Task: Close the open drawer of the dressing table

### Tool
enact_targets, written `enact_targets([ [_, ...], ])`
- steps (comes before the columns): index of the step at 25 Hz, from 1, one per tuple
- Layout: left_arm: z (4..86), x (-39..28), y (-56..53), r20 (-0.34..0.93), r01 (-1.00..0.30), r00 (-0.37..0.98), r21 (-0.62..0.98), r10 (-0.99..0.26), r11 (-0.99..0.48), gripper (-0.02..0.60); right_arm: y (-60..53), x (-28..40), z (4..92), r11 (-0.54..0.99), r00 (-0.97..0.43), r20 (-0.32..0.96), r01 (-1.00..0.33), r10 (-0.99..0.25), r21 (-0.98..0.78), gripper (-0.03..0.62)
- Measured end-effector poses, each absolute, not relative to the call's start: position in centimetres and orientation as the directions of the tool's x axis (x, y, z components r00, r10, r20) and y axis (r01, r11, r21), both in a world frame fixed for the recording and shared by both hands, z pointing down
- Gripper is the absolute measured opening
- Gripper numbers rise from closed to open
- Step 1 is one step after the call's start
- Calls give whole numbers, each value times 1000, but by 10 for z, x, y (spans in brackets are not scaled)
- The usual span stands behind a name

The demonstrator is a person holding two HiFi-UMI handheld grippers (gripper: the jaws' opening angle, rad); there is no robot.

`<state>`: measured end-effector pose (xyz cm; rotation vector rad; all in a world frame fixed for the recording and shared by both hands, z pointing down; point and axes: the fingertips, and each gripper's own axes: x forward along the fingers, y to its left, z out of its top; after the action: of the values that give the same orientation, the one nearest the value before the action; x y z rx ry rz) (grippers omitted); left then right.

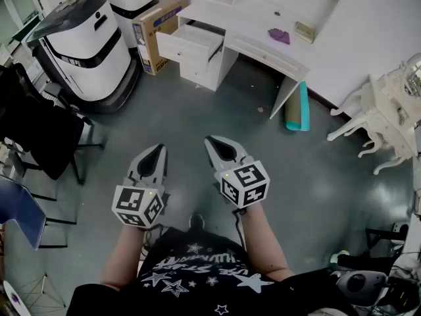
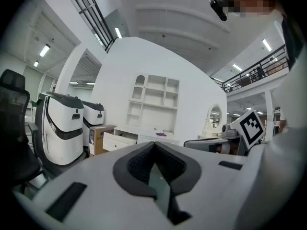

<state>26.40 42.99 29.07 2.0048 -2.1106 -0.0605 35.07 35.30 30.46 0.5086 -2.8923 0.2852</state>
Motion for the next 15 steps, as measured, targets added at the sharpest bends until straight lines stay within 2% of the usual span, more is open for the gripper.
enact_targets([
  [15,293,262,412,143,-985,-18,168,-990,42,9,342,353,301,918,-931,168,-353,-325,-178,2],
])
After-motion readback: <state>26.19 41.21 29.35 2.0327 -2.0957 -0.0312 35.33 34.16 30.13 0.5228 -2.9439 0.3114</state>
